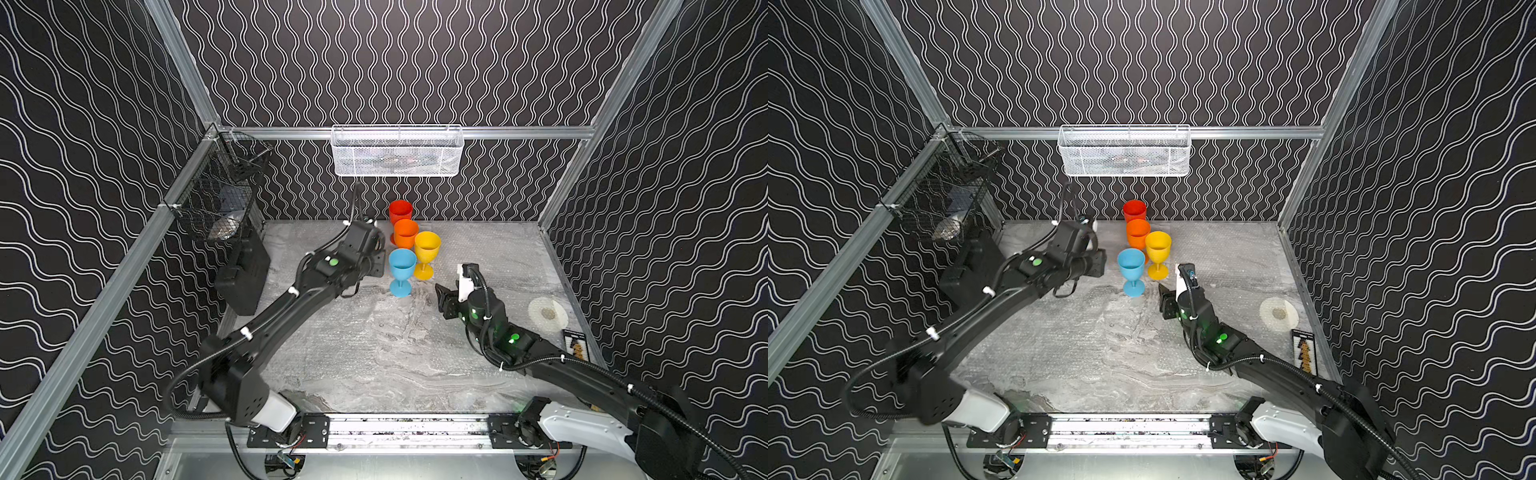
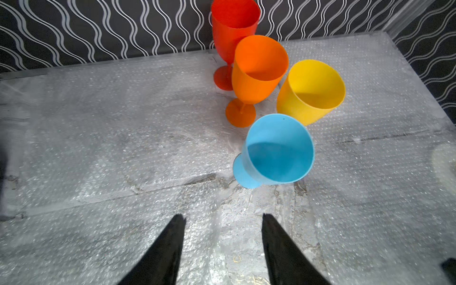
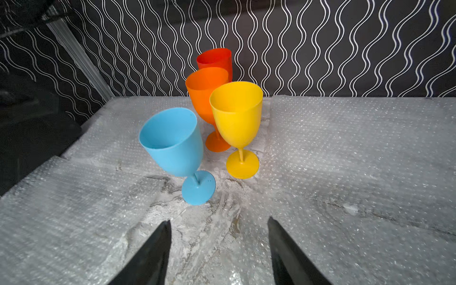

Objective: Unpack wine glasses from bubble wrap
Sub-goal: Place the wine glass at the center of the board, then reset both arms

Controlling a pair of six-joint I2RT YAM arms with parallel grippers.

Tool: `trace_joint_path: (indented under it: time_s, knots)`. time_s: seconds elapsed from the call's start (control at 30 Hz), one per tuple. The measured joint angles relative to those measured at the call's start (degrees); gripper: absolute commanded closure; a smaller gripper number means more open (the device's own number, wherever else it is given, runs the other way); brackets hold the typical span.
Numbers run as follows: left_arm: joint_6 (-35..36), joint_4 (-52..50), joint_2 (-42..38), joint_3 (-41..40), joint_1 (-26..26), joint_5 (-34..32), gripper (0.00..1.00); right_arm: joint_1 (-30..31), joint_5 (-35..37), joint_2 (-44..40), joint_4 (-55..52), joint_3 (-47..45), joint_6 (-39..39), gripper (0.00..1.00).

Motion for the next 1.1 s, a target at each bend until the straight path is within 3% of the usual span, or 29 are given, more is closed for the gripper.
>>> trace_joint_path:
  time_s: [0.1,0.27,0.43,0.63,0.87,1.1]
  knots:
    - [-0.96,6.97,-6.21,-10.56,0.52,-4.26,0.40,-2.56,-0.90,-0.52,-6.10,4.20,1.57,0.29]
    - [-2.64,11.54,-8.94,-18.27,2.60,-8.41,0.39,-10.23,-2.25,-0.94,-15.26,10.58,4.17,0.20]
    - [-3.85,16.37,-11.41,-25.35,3.19,-13.11,0.25,-18.56,-2.97,-0.83,-21.94,14.78,6.58,0.00]
    - [-4.96,20.33,-14.40,-32.79,6.19,-14.27,0.01,-26.53,-0.39,0.28,-27.98,16.81,9.92,0.00]
    - [-5.03,22.36,-15.80,-36.13,7.58,-16.74,0.01,-36.11,2.21,2.38,-28.72,14.93,12.00,0.00]
    - [-1.70,28.33,-18.10,-43.76,8.61,-22.80,0.01,-41.07,7.82,3.41,-14.47,-0.17,9.86,0.00]
